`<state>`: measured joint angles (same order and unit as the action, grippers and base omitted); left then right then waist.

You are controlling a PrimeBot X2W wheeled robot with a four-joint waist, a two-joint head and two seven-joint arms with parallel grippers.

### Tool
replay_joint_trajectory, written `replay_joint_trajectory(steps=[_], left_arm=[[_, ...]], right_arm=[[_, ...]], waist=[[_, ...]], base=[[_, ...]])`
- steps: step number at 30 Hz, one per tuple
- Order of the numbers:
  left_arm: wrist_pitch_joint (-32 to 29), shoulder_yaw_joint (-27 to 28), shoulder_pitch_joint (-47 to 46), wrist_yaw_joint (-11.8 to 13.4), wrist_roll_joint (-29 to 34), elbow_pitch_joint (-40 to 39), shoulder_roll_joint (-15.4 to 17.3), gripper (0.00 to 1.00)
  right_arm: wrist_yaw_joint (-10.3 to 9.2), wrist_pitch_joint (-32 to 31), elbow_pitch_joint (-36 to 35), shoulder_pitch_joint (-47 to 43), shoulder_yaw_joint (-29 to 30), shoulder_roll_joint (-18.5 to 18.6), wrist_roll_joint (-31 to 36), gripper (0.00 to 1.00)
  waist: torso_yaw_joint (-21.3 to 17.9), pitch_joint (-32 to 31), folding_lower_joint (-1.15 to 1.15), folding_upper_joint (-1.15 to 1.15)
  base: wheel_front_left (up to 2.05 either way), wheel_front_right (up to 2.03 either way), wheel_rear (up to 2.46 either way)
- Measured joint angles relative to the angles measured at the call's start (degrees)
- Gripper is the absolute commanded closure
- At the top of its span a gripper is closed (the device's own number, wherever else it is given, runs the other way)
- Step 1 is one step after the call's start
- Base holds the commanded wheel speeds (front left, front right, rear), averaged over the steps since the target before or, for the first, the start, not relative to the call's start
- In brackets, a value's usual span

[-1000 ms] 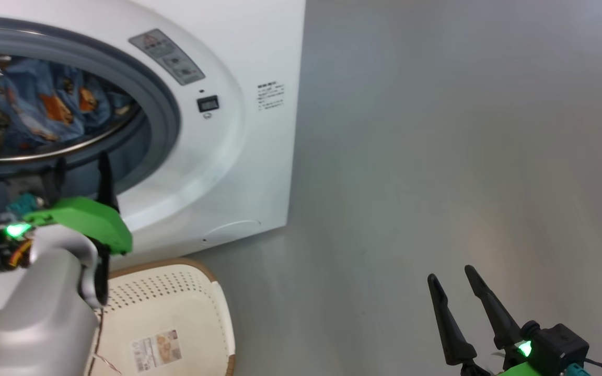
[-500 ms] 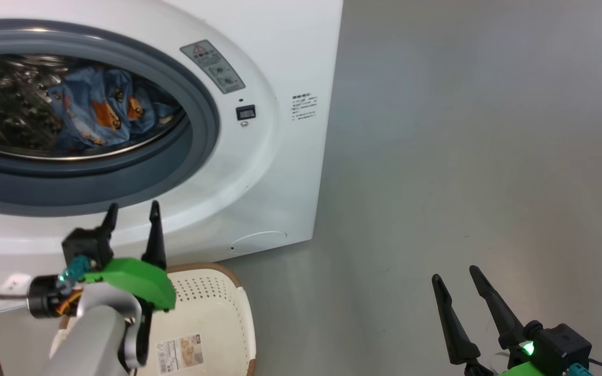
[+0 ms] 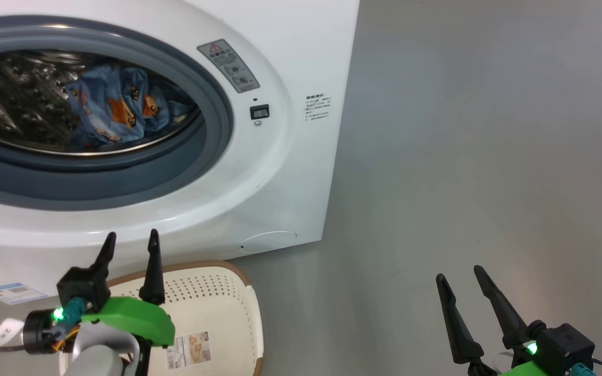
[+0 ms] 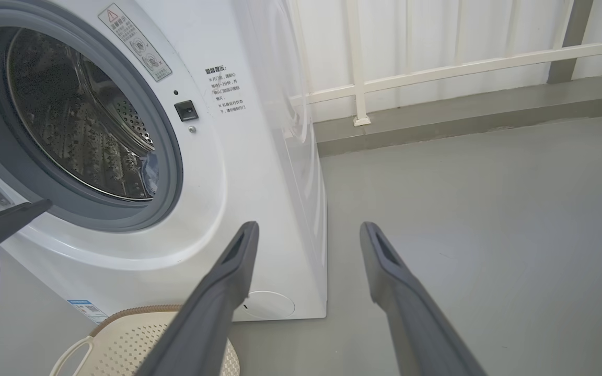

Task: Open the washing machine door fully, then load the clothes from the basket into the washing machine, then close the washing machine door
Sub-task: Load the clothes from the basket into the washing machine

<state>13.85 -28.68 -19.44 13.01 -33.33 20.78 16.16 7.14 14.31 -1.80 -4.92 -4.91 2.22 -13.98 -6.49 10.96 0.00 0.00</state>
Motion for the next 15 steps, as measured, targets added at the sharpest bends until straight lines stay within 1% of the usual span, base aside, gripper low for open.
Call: replay_joint_trajectory(steps=[9, 14, 15], left_arm=[[0.0, 0.7, 4.2, 0.9, -0.3, -5.0, 1.4, 0.0], [0.4, 0.6, 6.4, 1.5, 1.4, -8.2, 1.9, 0.0], [0.4, 0.6, 6.7, 1.9, 2.0, -8.5, 1.9, 0.0]], right_arm=[[0.0, 0.0, 0.2, 0.0, 0.2, 0.0, 0.3, 0.0], [0.0, 0.0, 0.4, 0.0, 0.4, 0.0, 0.3, 0.0], [0.0, 0.0, 0.4, 0.0, 0.4, 0.0, 0.3, 0.0]], waist=[[1.3, -0.5, 0.0, 0.0], [2.2, -1.0, 0.0, 0.0], [2.4, -1.0, 0.0, 0.0]], base=[[0.0, 0.0, 0.0], [0.0, 0.0, 0.0], [0.0, 0.0, 0.0]])
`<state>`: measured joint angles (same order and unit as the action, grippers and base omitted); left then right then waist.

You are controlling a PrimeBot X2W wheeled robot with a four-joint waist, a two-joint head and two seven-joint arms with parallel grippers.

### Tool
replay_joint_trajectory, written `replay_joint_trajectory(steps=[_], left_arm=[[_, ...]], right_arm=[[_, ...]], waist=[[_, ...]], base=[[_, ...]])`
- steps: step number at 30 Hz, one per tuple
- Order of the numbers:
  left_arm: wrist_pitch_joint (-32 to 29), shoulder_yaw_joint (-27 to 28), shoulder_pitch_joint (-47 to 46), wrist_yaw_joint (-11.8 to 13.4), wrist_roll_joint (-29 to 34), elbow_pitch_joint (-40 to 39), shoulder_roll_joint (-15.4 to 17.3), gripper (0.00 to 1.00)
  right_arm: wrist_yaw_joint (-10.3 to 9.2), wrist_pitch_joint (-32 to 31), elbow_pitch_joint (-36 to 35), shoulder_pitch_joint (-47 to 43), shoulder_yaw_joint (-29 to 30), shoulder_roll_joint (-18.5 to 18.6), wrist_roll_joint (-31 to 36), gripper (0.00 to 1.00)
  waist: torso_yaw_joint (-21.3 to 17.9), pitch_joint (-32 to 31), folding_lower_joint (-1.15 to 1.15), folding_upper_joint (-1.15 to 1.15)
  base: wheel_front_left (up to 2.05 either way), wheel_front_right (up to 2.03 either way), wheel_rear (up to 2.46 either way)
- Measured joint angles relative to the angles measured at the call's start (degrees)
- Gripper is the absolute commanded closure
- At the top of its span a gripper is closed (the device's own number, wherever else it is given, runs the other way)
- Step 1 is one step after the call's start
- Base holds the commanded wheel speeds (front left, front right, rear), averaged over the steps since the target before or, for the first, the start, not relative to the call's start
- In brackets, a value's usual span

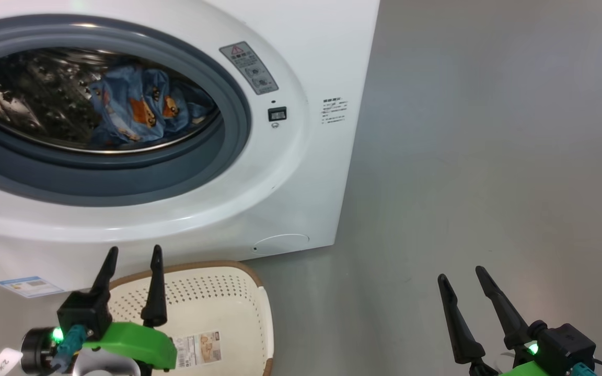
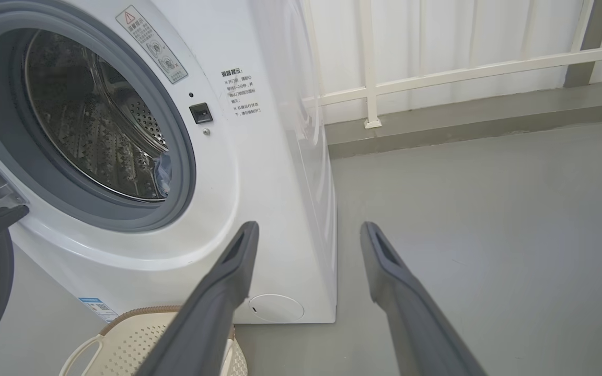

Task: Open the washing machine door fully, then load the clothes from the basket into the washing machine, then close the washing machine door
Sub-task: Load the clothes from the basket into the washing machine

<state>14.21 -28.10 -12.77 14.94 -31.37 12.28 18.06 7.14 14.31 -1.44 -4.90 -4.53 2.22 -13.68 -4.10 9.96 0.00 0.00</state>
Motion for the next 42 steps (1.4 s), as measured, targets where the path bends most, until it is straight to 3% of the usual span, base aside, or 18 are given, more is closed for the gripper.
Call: replay_joint_trajectory(steps=[20, 42], left_arm=[[0.1, 5.8, 8.1, -1.2, 0.0, -2.9, 0.2, 0.0], [0.1, 14.5, 15.7, -7.6, 4.8, -1.2, -5.8, 0.0]], right_arm=[[0.0, 0.0, 0.5, 0.0, 1.3, 0.0, 0.8, 0.0], [0.0, 0.0, 1.1, -3.5, 3.3, 0.0, 3.2, 0.0]], waist=[[2.2, -2.2, 0.0, 0.0], [3.0, -6.7, 0.0, 0.0]], base=[[0.0, 0.0, 0.0], [0.0, 0.0, 0.0]])
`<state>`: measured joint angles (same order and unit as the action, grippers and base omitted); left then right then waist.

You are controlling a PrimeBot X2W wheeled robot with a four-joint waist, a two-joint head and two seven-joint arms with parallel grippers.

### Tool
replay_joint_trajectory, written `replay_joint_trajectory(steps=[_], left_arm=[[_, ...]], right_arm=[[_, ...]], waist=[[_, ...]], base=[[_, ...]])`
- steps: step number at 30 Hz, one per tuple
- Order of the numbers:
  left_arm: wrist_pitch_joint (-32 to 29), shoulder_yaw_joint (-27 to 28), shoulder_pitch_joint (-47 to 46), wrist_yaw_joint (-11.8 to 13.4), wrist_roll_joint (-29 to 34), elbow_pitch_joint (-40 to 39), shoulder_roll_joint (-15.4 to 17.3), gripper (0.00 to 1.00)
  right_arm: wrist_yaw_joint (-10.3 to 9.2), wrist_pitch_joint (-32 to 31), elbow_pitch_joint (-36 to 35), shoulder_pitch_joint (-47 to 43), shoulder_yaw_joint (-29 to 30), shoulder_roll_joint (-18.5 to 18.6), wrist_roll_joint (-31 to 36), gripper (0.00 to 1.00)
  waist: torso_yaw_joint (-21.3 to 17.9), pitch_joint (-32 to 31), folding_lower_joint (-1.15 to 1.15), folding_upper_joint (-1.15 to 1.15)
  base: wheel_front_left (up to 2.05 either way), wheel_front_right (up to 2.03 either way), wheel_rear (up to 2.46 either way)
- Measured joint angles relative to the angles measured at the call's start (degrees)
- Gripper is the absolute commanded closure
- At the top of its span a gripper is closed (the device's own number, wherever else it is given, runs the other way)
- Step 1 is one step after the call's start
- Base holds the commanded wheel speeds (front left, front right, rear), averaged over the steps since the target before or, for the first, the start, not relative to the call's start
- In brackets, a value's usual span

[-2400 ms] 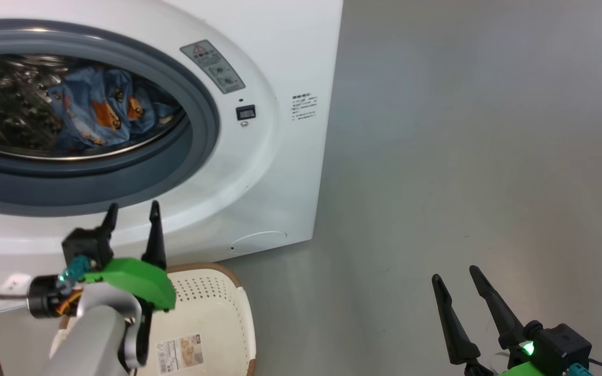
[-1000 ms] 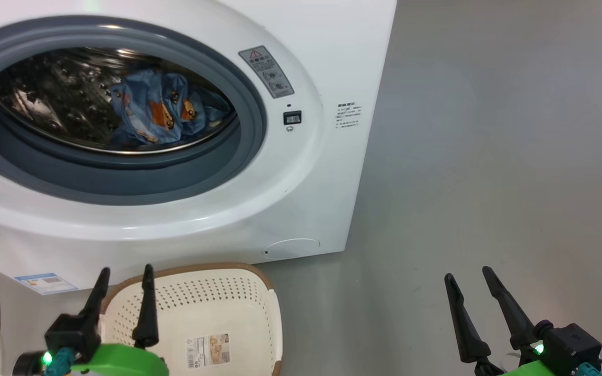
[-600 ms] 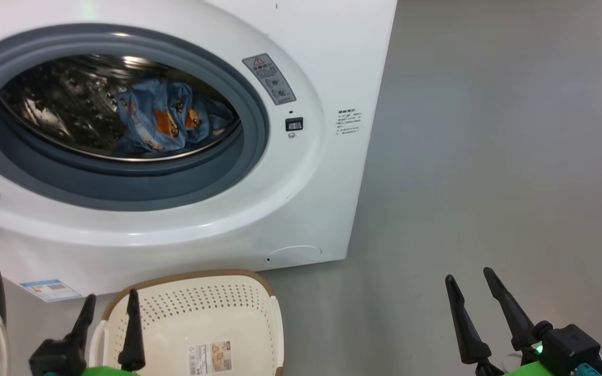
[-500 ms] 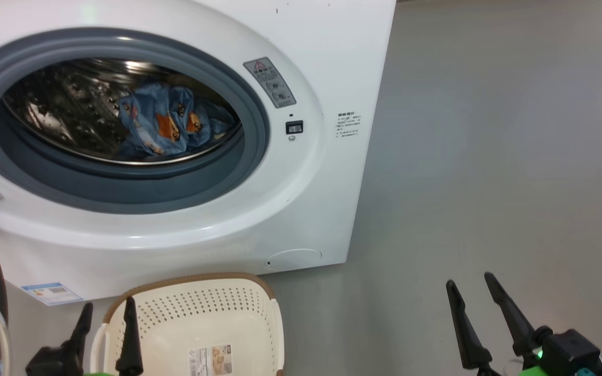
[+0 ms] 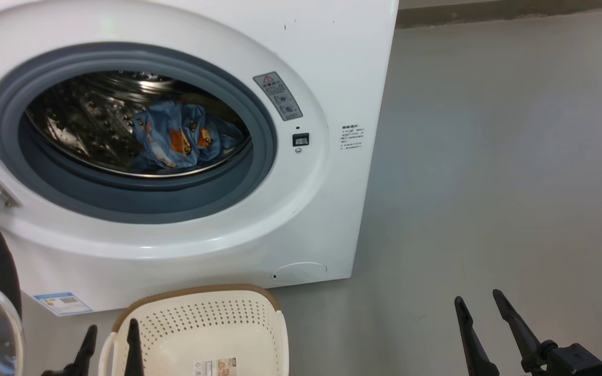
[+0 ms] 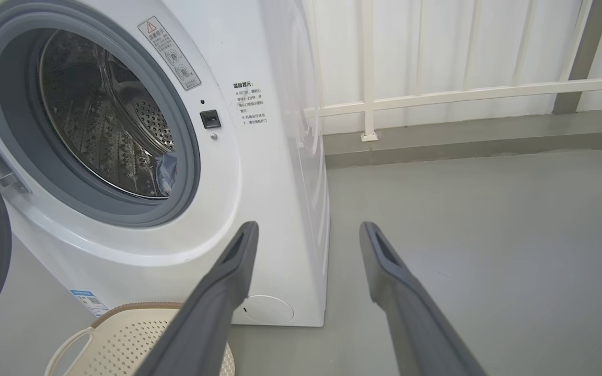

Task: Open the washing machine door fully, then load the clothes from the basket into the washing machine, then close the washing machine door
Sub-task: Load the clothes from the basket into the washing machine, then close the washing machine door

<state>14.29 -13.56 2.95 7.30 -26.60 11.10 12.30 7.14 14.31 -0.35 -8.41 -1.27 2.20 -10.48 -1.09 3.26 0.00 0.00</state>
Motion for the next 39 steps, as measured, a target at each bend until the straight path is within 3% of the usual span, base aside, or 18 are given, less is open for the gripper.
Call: replay_joint_trajectory(steps=[28, 39], left_arm=[[0.0, 6.3, 2.7, -4.5, 5.0, 1.2, -5.2, 0.0], [0.0, 8.0, 2.7, -5.6, 6.4, 1.6, -5.7, 0.0]], right_arm=[[0.0, 0.0, 0.3, -0.2, 0.2, 0.0, 0.0, 0.0], [0.0, 0.0, 0.3, -1.1, 0.2, 0.0, 0.0, 0.0]], waist=[[-0.1, -3.1, 0.0, 0.0], [-0.2, -3.2, 0.0, 0.0]], base=[[0.0, 0.0, 0.0], [0.0, 0.0, 0.0]])
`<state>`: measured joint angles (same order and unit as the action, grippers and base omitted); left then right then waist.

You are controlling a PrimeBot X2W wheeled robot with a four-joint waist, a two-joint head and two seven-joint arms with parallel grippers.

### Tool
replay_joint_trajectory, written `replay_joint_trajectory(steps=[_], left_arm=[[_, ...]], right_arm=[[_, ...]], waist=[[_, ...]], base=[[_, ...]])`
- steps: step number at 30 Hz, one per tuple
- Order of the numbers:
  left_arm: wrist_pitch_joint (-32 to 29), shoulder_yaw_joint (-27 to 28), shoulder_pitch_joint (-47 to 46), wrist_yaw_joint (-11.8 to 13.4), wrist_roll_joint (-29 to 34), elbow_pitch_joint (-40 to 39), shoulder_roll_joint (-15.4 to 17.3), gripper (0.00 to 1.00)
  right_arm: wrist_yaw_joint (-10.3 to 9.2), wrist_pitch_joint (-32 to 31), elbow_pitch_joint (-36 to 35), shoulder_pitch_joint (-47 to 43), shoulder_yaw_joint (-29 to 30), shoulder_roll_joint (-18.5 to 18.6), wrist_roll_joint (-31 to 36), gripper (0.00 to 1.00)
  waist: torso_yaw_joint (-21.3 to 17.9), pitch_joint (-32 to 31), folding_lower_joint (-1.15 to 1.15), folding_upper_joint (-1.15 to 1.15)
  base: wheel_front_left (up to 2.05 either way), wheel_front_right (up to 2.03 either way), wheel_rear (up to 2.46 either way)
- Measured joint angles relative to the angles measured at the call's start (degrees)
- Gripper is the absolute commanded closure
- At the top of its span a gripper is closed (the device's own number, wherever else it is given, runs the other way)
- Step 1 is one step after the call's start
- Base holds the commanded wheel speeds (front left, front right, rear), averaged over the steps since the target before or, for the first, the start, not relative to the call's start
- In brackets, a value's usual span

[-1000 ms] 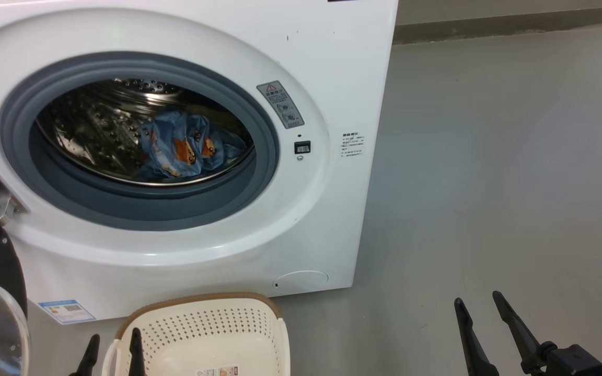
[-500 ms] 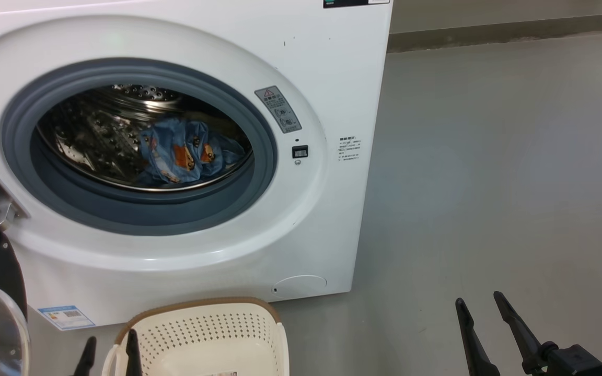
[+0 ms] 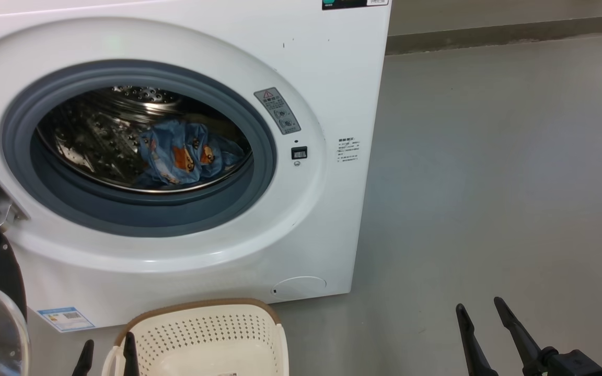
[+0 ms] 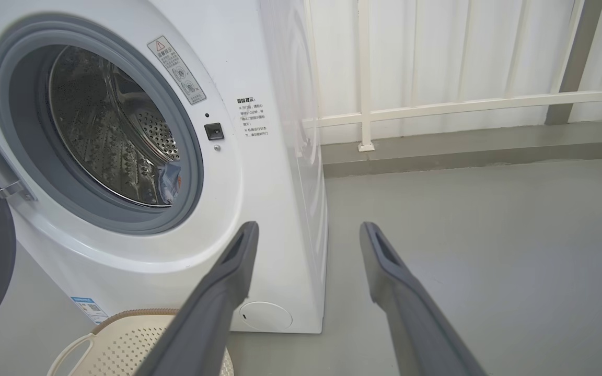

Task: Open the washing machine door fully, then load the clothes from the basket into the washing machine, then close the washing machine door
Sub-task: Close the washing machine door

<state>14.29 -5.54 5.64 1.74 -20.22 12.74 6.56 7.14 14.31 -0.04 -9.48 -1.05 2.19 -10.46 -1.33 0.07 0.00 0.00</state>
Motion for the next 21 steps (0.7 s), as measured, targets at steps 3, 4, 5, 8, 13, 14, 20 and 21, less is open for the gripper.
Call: replay_joint_trajectory(steps=[3, 4, 5, 8, 13, 14, 20, 21], left_arm=[[0.0, 0.4, 0.0, -0.1, 0.1, 0.0, -0.3, 0.0], [0.0, 0.6, 0.0, -0.5, 0.1, 0.0, -0.4, 0.0], [0.0, 0.8, 0.0, -0.6, 0.5, 0.1, -0.7, 0.0], [0.0, 1.1, 0.0, -1.0, 0.5, 0.2, -1.1, 0.0], [0.0, 1.5, 0.0, -1.5, 1.0, 0.4, -1.2, 0.0], [0.0, 1.6, 0.0, -1.5, 1.1, 0.5, -1.2, 0.0], [0.0, 2.0, 0.0, -1.6, 1.5, 0.5, -1.4, 0.0], [0.0, 2.1, 0.0, -1.7, 1.5, 0.5, -1.5, 0.0]], right_arm=[[0.0, 0.0, 0.0, 0.0, 0.0, 0.0, 0.0, 0.0], [0.0, 0.0, 0.0, 0.0, 0.0, 0.0, 0.0, 0.0], [0.0, 0.0, 0.0, 0.0, 0.0, 0.0, 0.0, 0.0], [0.0, 0.0, 0.0, 0.0, 0.0, 0.0, 0.0, 0.0], [0.0, 0.0, 0.0, 0.0, 0.1, 0.0, 0.0, 0.0], [0.0, 0.0, 0.0, 0.0, 0.1, 0.0, 0.0, 0.0], [0.0, 0.0, 0.0, 0.0, 0.1, 0.0, 0.0, 0.0], [0.0, 0.0, 0.0, 0.0, 0.1, 0.0, 0.0, 0.0]], waist=[[-0.1, 0.0, 0.0, 0.0], [-0.1, 0.0, 0.0, 0.0], [-0.1, 0.0, 0.0, 0.0], [-0.1, 0.0, 0.0, 0.0], [0.1, 0.0, 0.0, 0.0], [0.1, 0.0, 0.0, 0.0], [0.3, 0.1, 0.0, 0.0], [0.3, 0.1, 0.0, 0.0]], base=[[0.0, 0.0, 0.0], [0.0, 0.0, 0.0], [0.0, 0.0, 0.0], [0.0, 0.0, 0.0], [0.0, 0.0, 0.0], [0.0, 0.0, 0.0], [0.0, 0.0, 0.0], [-0.03, 0.03, 0.0]])
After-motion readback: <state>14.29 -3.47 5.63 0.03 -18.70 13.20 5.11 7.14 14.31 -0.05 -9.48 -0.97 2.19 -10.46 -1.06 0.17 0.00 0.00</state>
